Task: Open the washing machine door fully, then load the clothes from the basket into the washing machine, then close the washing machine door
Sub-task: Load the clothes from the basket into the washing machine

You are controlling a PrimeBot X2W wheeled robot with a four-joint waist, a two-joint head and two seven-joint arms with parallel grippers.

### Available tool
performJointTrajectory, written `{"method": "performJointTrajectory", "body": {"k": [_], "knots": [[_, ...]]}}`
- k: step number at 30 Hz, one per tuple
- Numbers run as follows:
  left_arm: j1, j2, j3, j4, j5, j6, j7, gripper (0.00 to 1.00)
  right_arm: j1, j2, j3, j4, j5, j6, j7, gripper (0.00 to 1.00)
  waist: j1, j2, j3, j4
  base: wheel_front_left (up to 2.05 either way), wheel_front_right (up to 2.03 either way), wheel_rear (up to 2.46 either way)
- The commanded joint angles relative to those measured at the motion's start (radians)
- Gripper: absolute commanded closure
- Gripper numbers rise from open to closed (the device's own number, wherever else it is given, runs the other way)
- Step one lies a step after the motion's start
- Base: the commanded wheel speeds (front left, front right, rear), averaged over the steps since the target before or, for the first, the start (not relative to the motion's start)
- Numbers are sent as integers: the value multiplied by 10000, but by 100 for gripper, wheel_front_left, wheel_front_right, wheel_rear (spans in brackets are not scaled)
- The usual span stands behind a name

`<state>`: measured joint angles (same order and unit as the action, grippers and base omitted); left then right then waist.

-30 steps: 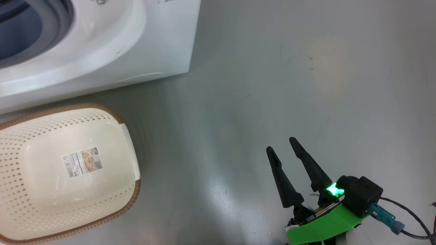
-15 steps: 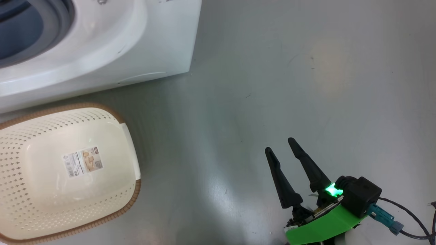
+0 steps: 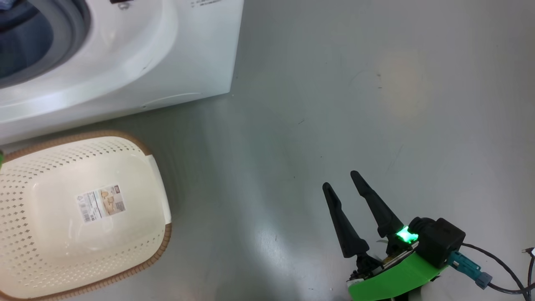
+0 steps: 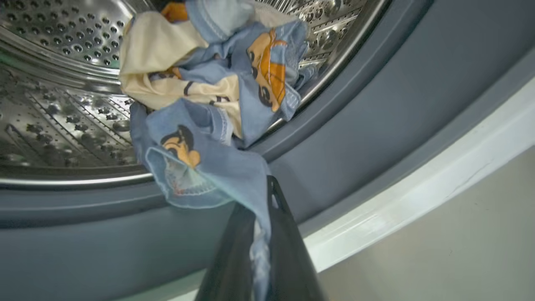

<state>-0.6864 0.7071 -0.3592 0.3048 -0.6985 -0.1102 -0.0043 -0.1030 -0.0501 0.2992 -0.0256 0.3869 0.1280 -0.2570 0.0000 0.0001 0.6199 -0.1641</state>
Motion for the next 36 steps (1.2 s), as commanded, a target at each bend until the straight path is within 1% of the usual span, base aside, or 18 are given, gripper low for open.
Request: {"method": "performJointTrajectory", "body": {"k": [1, 9, 19, 24, 28, 36], "knots": [[-416, 503, 400, -344, 190, 34, -204, 100, 204, -1, 293, -170, 151, 27, -48, 0, 0, -1, -32, -39, 0, 0, 0], [-1315, 334, 567, -751, 325, 99, -720, 100, 312, -1, 420, -272, 131, 27, -48, 0, 0, -1, 28, -344, 0, 0, 0], [-2092, 336, 1076, -488, -62, 93, -1153, 100, 555, -1, 582, -517, 93, 27, -48, 0, 0, -1, 392, -716, 0, 0, 0], [-2355, 511, 1335, -220, -222, 82, -1243, 100, 630, -1, 676, -631, 78, 27, -48, 0, 0, -1, 621, -851, 0, 0, 0], [-2539, 797, 1580, -18, -371, 47, -1303, 100, 735, -1, 746, -717, 55, 27, -48, 0, 0, -1, 862, -984, 0, 0, 0], [-3123, 1278, 1635, -88, -371, -47, -1275, 100, 907, -1, 967, -912, 71, 27, -48, 0, 0, -1, 1272, -1232, 0, 0, 0]]}}
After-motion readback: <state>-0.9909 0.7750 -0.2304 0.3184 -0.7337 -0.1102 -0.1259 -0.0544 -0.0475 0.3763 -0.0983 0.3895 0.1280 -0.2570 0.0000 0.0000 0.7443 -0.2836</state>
